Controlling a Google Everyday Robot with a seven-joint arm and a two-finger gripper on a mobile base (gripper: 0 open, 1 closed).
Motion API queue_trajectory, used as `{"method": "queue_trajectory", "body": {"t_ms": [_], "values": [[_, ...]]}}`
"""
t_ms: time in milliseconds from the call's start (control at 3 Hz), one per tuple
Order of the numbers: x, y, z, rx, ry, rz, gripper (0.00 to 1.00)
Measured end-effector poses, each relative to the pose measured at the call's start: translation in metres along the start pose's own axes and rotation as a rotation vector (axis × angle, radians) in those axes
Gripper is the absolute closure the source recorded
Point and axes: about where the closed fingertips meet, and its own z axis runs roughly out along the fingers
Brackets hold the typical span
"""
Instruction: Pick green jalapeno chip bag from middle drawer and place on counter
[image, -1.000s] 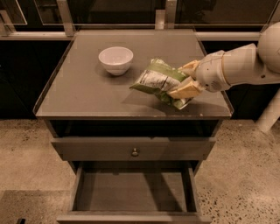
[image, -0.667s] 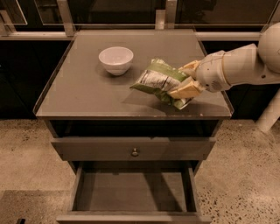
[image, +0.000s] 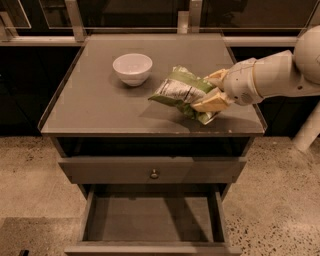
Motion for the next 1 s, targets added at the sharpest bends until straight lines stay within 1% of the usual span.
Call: {"method": "queue_trajectory", "body": {"t_ms": [333, 667, 1000], "values": [[0.0000, 0.0000, 0.0000, 0.000, 0.000, 0.000, 0.12], [-0.0001, 0.0000, 0.0001, 0.000, 0.000, 0.000, 0.00], [-0.0001, 0.0000, 0.0001, 0.000, 0.000, 0.000, 0.00]]}}
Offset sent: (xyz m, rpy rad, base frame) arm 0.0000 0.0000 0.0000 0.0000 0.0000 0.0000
